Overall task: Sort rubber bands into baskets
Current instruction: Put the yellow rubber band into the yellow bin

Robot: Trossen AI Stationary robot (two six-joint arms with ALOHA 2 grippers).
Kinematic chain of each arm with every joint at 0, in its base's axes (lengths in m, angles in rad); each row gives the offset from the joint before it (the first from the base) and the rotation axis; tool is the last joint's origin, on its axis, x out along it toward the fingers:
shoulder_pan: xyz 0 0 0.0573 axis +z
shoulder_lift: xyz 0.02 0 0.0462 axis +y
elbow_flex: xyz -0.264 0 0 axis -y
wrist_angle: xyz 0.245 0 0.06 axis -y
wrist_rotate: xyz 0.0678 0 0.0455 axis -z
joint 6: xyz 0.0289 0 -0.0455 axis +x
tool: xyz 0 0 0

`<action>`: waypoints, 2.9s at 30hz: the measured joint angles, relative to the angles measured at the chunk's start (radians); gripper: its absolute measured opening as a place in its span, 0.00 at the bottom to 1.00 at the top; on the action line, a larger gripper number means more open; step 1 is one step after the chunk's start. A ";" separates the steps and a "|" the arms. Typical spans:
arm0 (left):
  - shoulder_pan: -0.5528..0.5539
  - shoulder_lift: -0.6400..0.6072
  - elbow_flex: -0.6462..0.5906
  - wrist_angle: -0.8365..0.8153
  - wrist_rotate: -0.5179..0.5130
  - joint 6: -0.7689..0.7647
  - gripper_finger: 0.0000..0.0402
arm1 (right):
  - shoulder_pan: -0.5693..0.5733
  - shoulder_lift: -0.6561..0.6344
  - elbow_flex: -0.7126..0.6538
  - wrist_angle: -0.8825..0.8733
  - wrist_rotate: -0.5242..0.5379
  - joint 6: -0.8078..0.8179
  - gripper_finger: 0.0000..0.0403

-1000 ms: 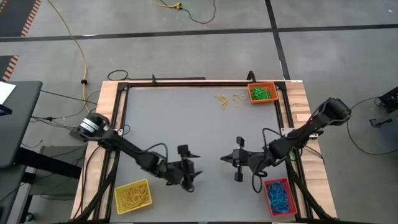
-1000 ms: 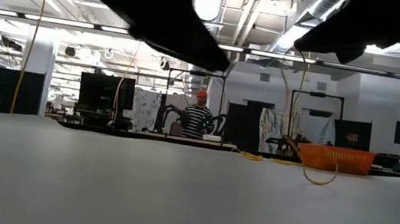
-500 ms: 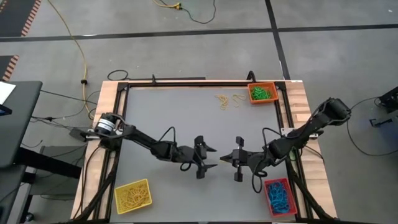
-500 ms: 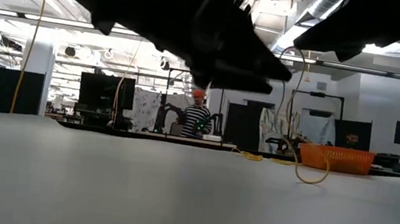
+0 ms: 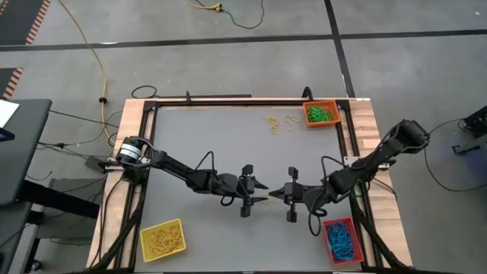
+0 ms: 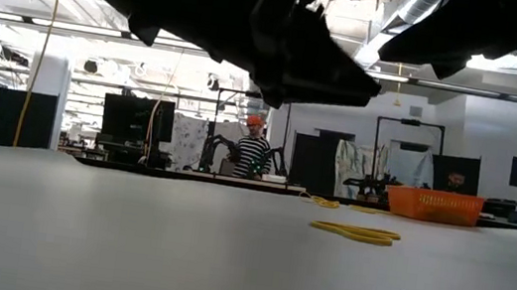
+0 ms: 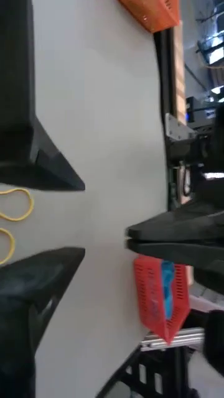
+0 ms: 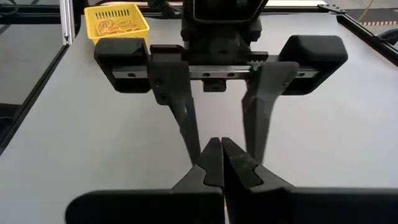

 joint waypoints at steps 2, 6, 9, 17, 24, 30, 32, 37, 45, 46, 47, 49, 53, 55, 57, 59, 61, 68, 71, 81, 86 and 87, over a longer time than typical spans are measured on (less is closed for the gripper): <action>0.000 0.000 0.000 -0.027 0.000 0.003 0.29 | 0.000 0.000 0.000 0.000 0.000 0.000 0.04; -0.001 0.000 0.000 -0.069 0.019 0.029 0.12 | 0.000 0.000 0.000 -0.004 0.000 0.001 0.05; -0.002 0.000 0.000 -0.134 0.063 0.044 0.07 | 0.000 0.000 0.000 -0.009 -0.001 0.001 0.05; 0.003 0.000 -0.001 -0.270 0.036 0.057 0.35 | 0.000 0.000 0.000 -0.012 -0.001 0.008 0.06; 0.035 0.033 0.000 -0.297 0.137 0.031 0.66 | 0.000 0.000 0.000 -0.012 -0.002 0.011 0.06; 0.048 0.162 0.056 -0.260 0.161 0.013 0.70 | 0.001 0.000 0.000 -0.023 -0.003 0.021 0.07; 0.048 0.188 0.088 -0.259 0.138 0.008 0.70 | 0.001 0.000 0.000 -0.027 -0.003 0.026 0.07; 0.057 0.206 0.145 -0.330 0.125 0.009 0.59 | 0.001 0.000 0.000 -0.038 -0.003 0.027 0.07; 0.063 0.206 0.176 -0.433 0.128 0.049 0.04 | 0.002 0.000 0.000 -0.039 -0.002 0.030 0.07; 0.062 0.206 0.176 -0.433 0.127 0.052 0.03 | 0.004 0.000 0.000 -0.039 -0.002 0.030 0.07; 0.061 0.200 0.176 -0.434 0.123 0.054 0.02 | 0.007 0.000 0.000 -0.039 -0.002 0.030 0.07; 0.056 0.188 0.175 -0.443 0.114 0.061 0.01 | 0.010 0.000 0.000 -0.039 -0.002 0.030 0.07; 0.040 0.125 0.167 -0.531 0.090 0.086 0.00 | 0.015 0.000 0.000 -0.042 -0.002 0.029 0.07; 0.027 0.079 0.165 -0.595 0.060 0.101 0.00 | 0.014 0.000 0.000 -0.043 -0.002 0.029 0.07; 0.015 0.024 0.167 -0.656 0.022 0.106 0.00 | 0.014 0.000 0.000 -0.046 -0.002 0.029 0.07; -0.004 -0.037 0.169 -0.742 -0.020 0.106 0.00 | 0.014 0.000 0.000 -0.052 -0.002 0.029 0.07; -0.028 -0.089 0.169 -0.821 -0.066 0.105 0.00 | 0.014 0.000 0.000 -0.061 -0.002 0.030 0.07; -0.144 -0.295 0.170 -1.090 -0.171 0.006 0.00 | 0.014 0.000 0.000 -0.085 0.000 0.053 0.07; -0.209 -0.374 0.170 -1.199 -0.192 -0.069 0.00 | 0.013 0.000 0.000 -0.084 0.000 0.053 0.07; -0.459 -0.552 0.171 -1.507 -0.193 -0.376 0.00 | 0.013 0.000 0.000 -0.084 0.000 0.056 0.07; -0.579 -0.568 0.171 -1.580 -0.176 -0.542 0.00 | 0.011 0.000 0.000 -0.084 0.000 0.061 0.07; -0.599 -0.566 0.171 -1.597 -0.166 -0.579 0.00 | 0.011 0.000 0.000 -0.084 0.001 0.062 0.07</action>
